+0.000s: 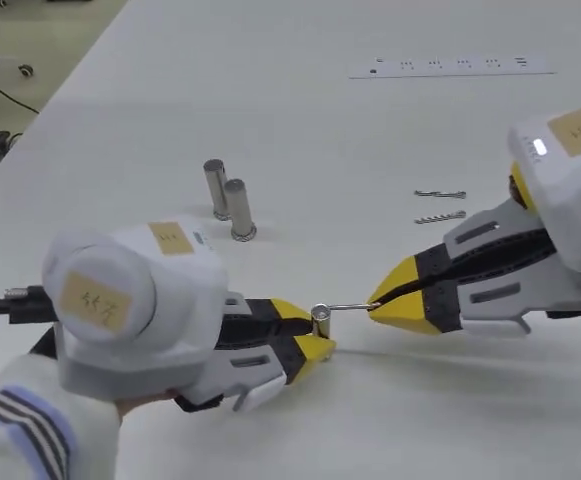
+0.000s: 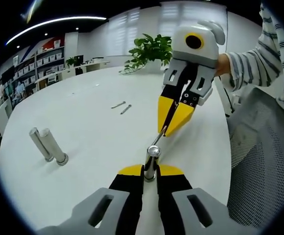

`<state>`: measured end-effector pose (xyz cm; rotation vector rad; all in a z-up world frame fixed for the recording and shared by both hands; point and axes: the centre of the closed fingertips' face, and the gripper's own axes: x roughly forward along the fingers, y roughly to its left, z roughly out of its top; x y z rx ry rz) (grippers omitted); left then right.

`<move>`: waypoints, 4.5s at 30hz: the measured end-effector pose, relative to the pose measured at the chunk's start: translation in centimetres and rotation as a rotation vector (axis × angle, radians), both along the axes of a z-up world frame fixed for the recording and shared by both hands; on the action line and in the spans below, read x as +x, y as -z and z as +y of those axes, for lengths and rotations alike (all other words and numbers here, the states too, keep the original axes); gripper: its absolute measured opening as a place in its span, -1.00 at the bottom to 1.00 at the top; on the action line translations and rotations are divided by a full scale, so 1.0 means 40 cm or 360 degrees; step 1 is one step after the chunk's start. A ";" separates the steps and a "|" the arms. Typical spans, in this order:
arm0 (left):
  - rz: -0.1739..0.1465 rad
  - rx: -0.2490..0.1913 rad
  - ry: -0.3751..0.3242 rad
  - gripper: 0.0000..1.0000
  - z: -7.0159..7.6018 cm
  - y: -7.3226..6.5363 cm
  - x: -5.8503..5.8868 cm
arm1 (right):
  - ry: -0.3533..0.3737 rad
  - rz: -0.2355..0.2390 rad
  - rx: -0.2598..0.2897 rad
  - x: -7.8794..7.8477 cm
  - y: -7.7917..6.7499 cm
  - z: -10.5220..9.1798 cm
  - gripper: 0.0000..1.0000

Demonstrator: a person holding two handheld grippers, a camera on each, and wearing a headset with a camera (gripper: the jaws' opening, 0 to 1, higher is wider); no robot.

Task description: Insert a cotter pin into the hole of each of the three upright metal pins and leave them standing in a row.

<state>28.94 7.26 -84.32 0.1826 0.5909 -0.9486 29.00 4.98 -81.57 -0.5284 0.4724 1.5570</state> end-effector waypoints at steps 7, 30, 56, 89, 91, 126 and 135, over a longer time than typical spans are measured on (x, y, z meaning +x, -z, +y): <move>0.0018 -0.0025 -0.0037 -0.76 0.004 -0.003 0.000 | -0.0019 0.0002 -0.0008 -0.012 -0.002 -0.007 -0.95; 0.0029 -0.0021 -0.0052 -0.84 -0.003 -0.008 -0.001 | 0.0199 0.0100 -0.0007 -0.023 0.001 0.003 -0.95; 0.0008 0.0031 -0.0102 -0.85 0.006 -0.003 -0.005 | 0.0400 0.0059 0.0016 -0.024 0.009 0.040 -0.94; -0.0030 0.0027 -0.0090 -0.85 0.002 0.002 -0.005 | 0.0352 -0.0029 0.0050 -0.028 -0.007 0.048 -0.91; -0.0032 0.0027 -0.0089 -0.85 0.002 0.002 -0.005 | 0.0337 -0.0053 0.0059 -0.027 -0.009 0.052 -0.91; -0.0056 0.0041 -0.0062 -0.85 0.000 0.002 -0.009 | 0.0553 0.0201 0.0136 -0.100 -0.013 -0.028 0.46; -0.0054 0.0047 -0.0057 -0.85 0.005 0.002 -0.009 | 0.0670 0.0213 0.0046 -0.095 0.007 -0.076 0.82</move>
